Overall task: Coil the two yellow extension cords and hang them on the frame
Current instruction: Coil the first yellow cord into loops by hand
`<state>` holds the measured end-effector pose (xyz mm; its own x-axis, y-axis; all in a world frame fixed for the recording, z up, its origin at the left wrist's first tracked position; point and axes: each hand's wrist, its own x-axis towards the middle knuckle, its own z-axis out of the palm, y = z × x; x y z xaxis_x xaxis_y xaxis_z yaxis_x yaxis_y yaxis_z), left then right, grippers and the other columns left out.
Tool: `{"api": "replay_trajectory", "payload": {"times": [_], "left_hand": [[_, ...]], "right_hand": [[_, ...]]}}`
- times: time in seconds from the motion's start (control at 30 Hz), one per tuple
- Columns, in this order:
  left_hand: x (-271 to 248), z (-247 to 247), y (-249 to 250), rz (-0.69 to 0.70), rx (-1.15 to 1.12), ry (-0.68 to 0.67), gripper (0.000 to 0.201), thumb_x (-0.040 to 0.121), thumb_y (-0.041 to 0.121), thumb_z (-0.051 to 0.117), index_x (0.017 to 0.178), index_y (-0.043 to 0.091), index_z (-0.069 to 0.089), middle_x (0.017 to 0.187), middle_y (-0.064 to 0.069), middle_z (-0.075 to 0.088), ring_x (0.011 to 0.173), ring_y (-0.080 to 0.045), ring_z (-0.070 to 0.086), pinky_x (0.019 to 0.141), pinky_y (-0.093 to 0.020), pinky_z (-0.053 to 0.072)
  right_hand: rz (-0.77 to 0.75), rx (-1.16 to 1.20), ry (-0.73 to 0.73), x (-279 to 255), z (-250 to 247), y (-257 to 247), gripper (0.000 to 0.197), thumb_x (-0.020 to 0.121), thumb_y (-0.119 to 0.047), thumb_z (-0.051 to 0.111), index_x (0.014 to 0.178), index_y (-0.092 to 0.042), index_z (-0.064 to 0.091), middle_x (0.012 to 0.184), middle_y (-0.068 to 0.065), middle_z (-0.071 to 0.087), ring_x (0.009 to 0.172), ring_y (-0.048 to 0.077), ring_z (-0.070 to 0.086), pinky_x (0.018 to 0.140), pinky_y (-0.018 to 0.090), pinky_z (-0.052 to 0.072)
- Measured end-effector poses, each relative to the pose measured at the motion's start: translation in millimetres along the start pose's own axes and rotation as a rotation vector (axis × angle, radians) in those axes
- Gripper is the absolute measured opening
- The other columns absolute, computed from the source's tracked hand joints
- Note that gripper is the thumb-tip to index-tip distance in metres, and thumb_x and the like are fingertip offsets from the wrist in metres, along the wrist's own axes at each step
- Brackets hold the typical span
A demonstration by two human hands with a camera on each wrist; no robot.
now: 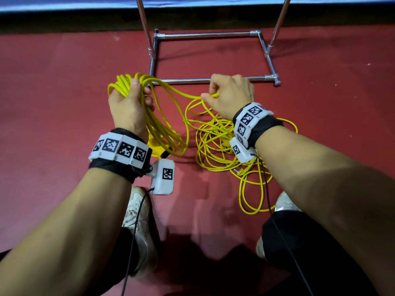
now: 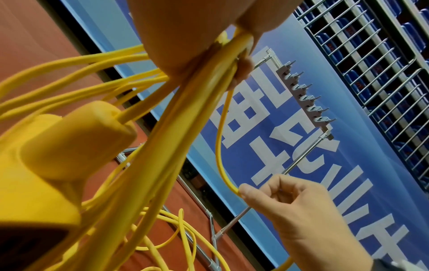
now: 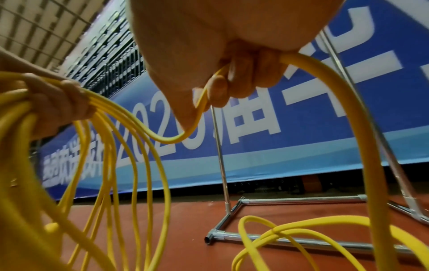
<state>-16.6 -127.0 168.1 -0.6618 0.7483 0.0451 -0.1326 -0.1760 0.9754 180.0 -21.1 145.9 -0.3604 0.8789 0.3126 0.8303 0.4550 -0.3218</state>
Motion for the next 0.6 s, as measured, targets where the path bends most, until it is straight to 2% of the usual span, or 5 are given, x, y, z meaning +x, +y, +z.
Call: {"api": "replay_trajectory", "payload": {"times": [0.17, 0.33, 0.47, 0.53, 0.6], "left_hand": [[-0.8, -0.7, -9.9, 0.069, 0.188, 0.004, 0.026, 0.098, 0.025, 0.058, 0.075, 0.012, 0.059, 0.06, 0.003, 0.059, 0.046, -0.014, 0.047, 0.048, -0.027, 0.04], [-2.5, -8.2, -21.6, 0.097, 0.376, -0.069, 0.044, 0.093, 0.034, 0.06, 0.087, -0.009, 0.065, 0.061, -0.005, 0.058, 0.045, -0.01, 0.052, 0.05, -0.026, 0.044], [-6.4, -11.3, -26.8, 0.071, 0.382, -0.148, 0.023, 0.091, 0.033, 0.059, 0.076, 0.016, 0.065, 0.068, 0.0, 0.066, 0.049, -0.013, 0.054, 0.055, -0.029, 0.045], [-9.0, -9.7, -27.1, 0.05, 0.395, -0.196, 0.02, 0.095, 0.025, 0.059, 0.076, 0.02, 0.062, 0.065, 0.006, 0.067, 0.048, -0.012, 0.054, 0.053, -0.028, 0.045], [-11.0, -8.3, -27.9, 0.025, 0.405, -0.23, 0.021, 0.095, 0.023, 0.063, 0.076, 0.016, 0.06, 0.06, 0.007, 0.063, 0.051, -0.014, 0.053, 0.053, -0.03, 0.045]], "right_hand": [[-0.209, 0.111, -0.133, -12.7, 2.2, -20.5, 0.02, 0.074, -0.043, 0.065, 0.071, -0.024, 0.06, 0.062, -0.009, 0.057, 0.076, 0.028, 0.059, 0.071, 0.032, 0.046], [-0.28, 0.427, -0.251, -7.1, -5.4, -37.9, 0.018, 0.063, -0.034, 0.055, 0.063, -0.018, 0.061, 0.056, -0.009, 0.059, 0.059, 0.014, 0.052, 0.063, 0.031, 0.05], [-0.325, 0.617, -0.331, -4.3, -17.8, -49.2, 0.017, 0.064, -0.015, 0.056, 0.071, -0.008, 0.07, 0.054, -0.017, 0.059, 0.051, 0.001, 0.051, 0.058, 0.011, 0.035], [-0.341, 0.686, -0.366, -3.6, -19.3, -55.3, 0.015, 0.066, -0.007, 0.057, 0.075, -0.008, 0.069, 0.056, -0.022, 0.061, 0.052, 0.0, 0.053, 0.058, 0.01, 0.036], [-0.345, 0.751, -0.399, -3.4, -18.4, -61.5, 0.013, 0.069, -0.004, 0.059, 0.078, -0.011, 0.066, 0.068, -0.01, 0.071, 0.057, 0.004, 0.06, 0.06, 0.017, 0.043]]}}
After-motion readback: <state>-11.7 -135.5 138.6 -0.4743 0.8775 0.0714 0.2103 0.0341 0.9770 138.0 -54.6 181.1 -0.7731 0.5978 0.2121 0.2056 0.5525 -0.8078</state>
